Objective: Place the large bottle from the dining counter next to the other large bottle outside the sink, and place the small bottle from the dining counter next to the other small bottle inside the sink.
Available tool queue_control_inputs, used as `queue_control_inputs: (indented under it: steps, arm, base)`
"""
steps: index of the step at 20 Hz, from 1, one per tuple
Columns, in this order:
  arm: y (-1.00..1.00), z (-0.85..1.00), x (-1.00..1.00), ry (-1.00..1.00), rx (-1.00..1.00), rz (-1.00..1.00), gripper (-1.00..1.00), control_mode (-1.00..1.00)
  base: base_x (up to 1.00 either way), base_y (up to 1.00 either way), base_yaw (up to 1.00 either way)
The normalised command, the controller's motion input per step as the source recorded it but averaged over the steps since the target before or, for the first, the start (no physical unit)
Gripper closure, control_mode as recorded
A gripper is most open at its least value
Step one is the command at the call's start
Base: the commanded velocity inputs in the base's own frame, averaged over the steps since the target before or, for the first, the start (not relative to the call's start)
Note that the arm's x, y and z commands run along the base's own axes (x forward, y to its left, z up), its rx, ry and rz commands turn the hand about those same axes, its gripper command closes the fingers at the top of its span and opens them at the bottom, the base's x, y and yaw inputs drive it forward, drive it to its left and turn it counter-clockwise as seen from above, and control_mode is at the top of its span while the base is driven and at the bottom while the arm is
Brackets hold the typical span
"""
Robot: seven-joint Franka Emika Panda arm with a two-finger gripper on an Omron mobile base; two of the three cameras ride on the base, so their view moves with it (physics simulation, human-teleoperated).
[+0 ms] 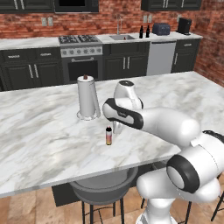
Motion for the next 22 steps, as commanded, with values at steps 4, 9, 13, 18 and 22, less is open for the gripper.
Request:
queue_control_inputs:
  steps: [4, 9, 13, 18, 22]
  arm:
    - [0.00, -0.01, 0.05, 0.03, -0.03, -0.05, -1.00, -1.00]
    - [0.04, 0.00, 0.10, 0.04, -0.03, -0.07, -1.00, -1.00]
    - [0.05, -0.03, 0.09, 0.02, -0.02, -0.07, -1.00, -1.00]
    - [0.06, -0.08, 0.08, 0.00, -0.01, -0.06, -1.00, -1.00]
    - [0.03, -0.07, 0.11, 0.00, 0.00, -0.04, -1.00, -1.00]
  base:
    - [0.00, 0.00, 0.00]
    - [0.00, 0.00, 0.00]
    - [0.00, 0.00, 0.00]
    - [0.00, 0.00, 0.00]
    - [0.00, 0.00, 0.00]
